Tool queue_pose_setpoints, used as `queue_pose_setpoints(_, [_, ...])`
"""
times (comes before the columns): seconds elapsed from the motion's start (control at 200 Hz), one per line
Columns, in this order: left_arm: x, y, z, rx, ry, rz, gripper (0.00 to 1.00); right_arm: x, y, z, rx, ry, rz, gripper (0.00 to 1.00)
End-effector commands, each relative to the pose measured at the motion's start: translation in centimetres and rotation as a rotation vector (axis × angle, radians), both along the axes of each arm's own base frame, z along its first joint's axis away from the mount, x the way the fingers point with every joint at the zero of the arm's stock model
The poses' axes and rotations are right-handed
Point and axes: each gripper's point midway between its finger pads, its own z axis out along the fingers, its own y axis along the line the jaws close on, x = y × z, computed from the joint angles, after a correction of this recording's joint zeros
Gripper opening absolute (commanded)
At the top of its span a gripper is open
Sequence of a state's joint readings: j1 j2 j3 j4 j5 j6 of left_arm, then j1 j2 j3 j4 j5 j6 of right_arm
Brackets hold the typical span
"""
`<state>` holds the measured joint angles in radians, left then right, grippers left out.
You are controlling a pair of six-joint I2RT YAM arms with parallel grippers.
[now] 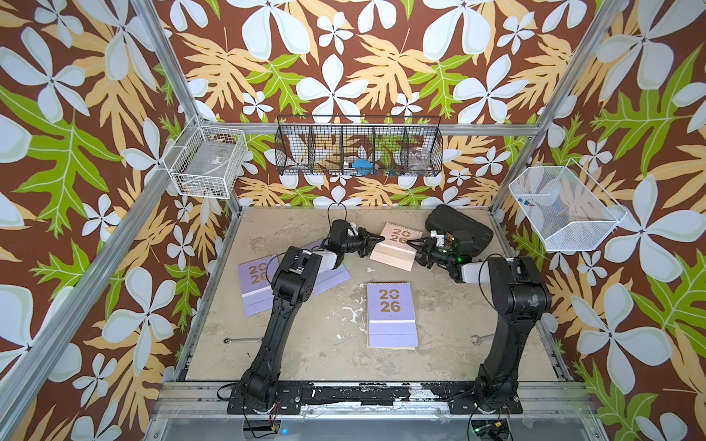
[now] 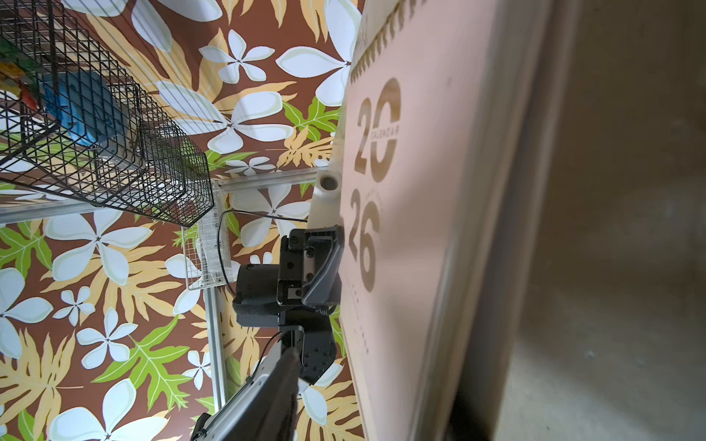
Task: Stack the calendars
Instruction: Pick up the calendar at the center of the board.
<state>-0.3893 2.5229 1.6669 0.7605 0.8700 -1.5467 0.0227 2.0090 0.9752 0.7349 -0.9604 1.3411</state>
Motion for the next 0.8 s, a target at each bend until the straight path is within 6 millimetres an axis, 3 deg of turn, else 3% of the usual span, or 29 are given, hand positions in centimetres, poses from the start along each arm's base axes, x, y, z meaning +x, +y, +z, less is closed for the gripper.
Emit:
queue_pose_setpoints(0.0, [0.7,0.3,1.7,-0.034,-0.045,0.029,0.07,-0.7,-1.1,-0.6,-0.065,-0.001,-0.016,0.53])
queue_pose_setpoints(0.19, [0.9,0.3,2.6,-0.068,-0.05,0.042,0.02,-2.4,-3.0,-1.4,-0.11,0.036,-0.058,0.55])
queue_pose_setpoints(0.345, [0.8,0.3,3.3,-0.098,-0.05,0.043,0.0,-2.6,-3.3,-2.1,-0.124,0.05,-0.068,0.58])
queue_pose_setpoints(0.666, [-0.1,0.7,3.7,-0.099,-0.05,0.039,0.0,-0.2,-3.6,1.0,-0.063,-0.065,-0.129,0.63])
queue_pose_setpoints(0.796, [-0.2,0.7,3.8,-0.099,-0.05,0.041,0.0,0.6,-3.2,1.3,-0.043,-0.073,-0.117,0.63])
